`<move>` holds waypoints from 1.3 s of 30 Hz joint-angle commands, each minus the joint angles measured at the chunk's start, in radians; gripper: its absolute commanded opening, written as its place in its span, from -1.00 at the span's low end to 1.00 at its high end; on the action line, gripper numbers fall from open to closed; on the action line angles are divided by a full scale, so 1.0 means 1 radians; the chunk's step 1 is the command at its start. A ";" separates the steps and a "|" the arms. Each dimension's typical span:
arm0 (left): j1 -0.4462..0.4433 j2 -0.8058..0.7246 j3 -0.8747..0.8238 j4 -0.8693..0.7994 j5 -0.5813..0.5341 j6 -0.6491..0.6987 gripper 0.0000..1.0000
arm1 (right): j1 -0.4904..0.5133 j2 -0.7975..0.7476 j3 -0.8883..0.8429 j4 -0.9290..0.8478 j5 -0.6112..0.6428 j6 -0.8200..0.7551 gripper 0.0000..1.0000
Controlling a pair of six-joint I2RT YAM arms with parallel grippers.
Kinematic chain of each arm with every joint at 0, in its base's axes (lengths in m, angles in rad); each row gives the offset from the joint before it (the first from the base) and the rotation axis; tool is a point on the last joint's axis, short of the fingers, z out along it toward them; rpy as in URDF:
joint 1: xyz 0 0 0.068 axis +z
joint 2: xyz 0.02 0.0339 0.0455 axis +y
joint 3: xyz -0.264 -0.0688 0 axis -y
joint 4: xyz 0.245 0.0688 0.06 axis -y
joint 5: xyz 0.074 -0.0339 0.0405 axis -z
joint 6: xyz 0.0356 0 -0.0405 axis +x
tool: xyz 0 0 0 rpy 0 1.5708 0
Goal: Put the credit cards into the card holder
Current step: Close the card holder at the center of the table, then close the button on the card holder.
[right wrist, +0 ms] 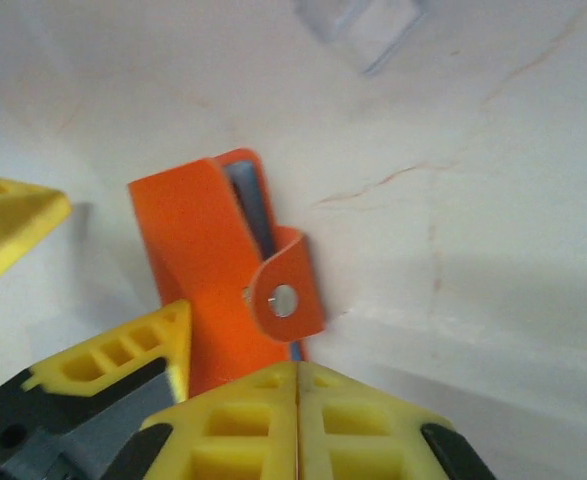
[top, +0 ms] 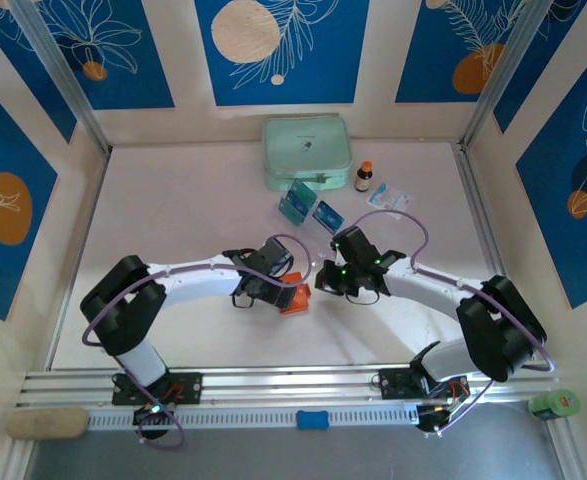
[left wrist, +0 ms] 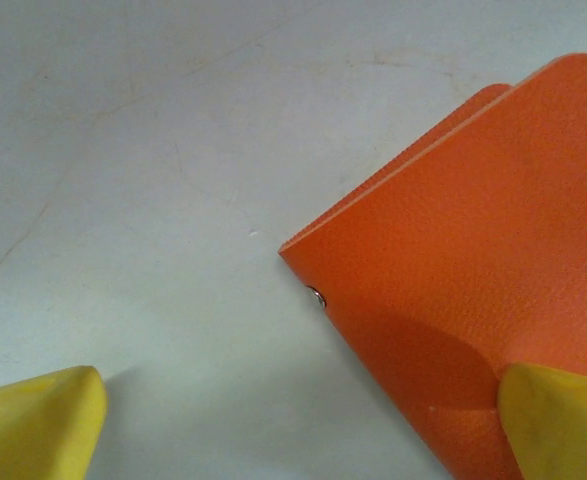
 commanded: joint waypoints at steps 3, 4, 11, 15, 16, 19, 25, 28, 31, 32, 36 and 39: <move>-0.013 0.036 0.005 -0.077 -0.053 0.030 1.00 | -0.007 0.040 0.059 -0.087 -0.044 -0.066 -0.64; -0.014 0.037 0.005 -0.078 -0.054 0.030 1.00 | -0.007 0.052 0.068 -0.088 -0.048 -0.071 -0.61; -0.018 0.041 -0.002 -0.076 -0.057 0.030 1.00 | 0.013 0.101 0.122 -0.095 -0.047 -0.084 -0.51; -0.018 0.040 -0.007 -0.075 -0.057 0.030 1.00 | 0.021 0.136 0.154 -0.099 -0.049 -0.089 -0.50; -0.018 0.040 -0.009 -0.074 -0.056 0.030 1.00 | 0.023 0.146 0.161 -0.100 -0.048 -0.091 -0.49; -0.018 0.038 -0.010 -0.073 -0.057 0.029 1.00 | 0.027 0.173 0.184 -0.102 -0.048 -0.097 -0.49; -0.019 0.038 -0.010 -0.072 -0.056 0.029 1.00 | 0.029 0.219 0.208 -0.117 -0.037 -0.109 -0.53; -0.018 0.037 -0.010 -0.073 -0.057 0.028 1.00 | 0.027 0.222 0.201 -0.119 -0.029 -0.108 -0.67; -0.019 0.035 -0.013 -0.070 -0.056 0.029 1.00 | 0.023 0.219 0.191 -0.119 -0.025 -0.109 -0.83; -0.019 0.035 -0.013 -0.070 -0.057 0.029 1.00 | 0.022 0.217 0.187 -0.119 -0.025 -0.107 -0.86; -0.019 0.032 -0.016 -0.067 -0.057 0.030 1.00 | 0.018 0.212 0.178 -0.115 -0.026 -0.106 -0.99; -0.018 0.032 -0.019 -0.067 -0.055 0.030 1.00 | 0.018 0.206 0.176 -0.108 -0.038 -0.102 -1.00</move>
